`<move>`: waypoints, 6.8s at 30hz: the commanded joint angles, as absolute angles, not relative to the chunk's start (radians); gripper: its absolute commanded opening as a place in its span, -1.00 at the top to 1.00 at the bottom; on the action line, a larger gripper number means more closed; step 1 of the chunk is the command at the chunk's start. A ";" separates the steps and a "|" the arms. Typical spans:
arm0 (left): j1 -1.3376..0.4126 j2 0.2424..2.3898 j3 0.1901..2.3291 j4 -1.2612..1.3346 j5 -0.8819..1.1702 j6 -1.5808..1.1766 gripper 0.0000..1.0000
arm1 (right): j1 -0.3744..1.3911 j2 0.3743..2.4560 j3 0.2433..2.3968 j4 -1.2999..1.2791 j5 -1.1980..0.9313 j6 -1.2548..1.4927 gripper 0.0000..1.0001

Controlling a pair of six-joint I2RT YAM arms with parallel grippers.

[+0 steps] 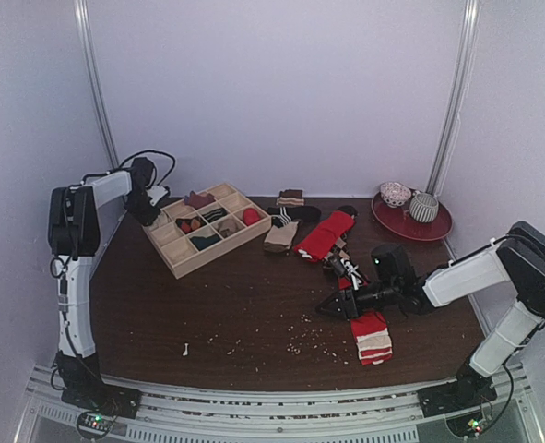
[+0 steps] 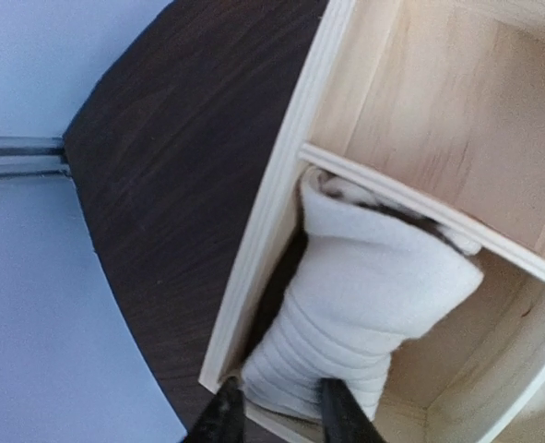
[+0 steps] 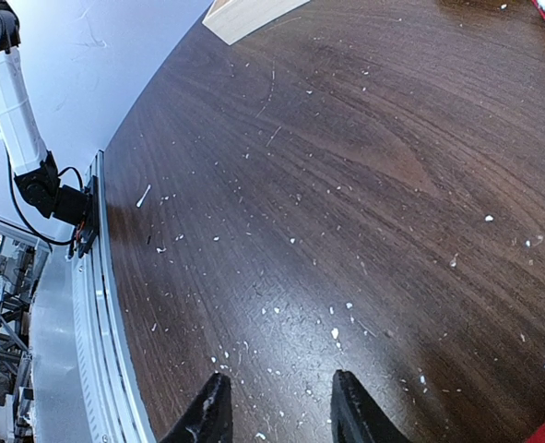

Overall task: Roll the socks
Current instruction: Adjust the pair of socks in the storage box, then adjust the sock at the center of the board, then pick up the sock from the center of the board, then roll the sock at the center of the board.

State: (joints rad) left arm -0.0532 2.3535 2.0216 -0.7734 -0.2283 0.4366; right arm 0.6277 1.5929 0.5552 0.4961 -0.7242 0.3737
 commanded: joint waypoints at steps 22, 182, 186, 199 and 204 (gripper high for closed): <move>-0.243 1.511 1.273 0.018 0.109 0.262 -0.96 | 0.619 1.250 0.691 -0.009 0.048 0.310 -1.00; -0.988 1.825 0.766 0.496 0.661 0.132 -0.59 | 0.925 2.178 0.079 1.790 -0.528 1.223 0.97; -0.988 1.867 0.793 0.506 0.682 0.126 -0.48 | 0.926 2.184 0.065 1.814 -0.522 1.225 0.97; -0.988 1.965 0.888 0.424 0.688 0.103 0.97 | 0.927 2.203 0.057 1.853 -0.518 1.227 0.97; -0.988 1.990 0.859 0.366 0.682 0.066 1.00 | 0.927 2.188 0.050 1.854 -0.514 1.220 0.97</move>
State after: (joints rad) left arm -0.9901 1.9591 0.8688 0.4225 0.6708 0.0990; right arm 0.9207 2.0586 0.1959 1.6569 -0.5373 1.2713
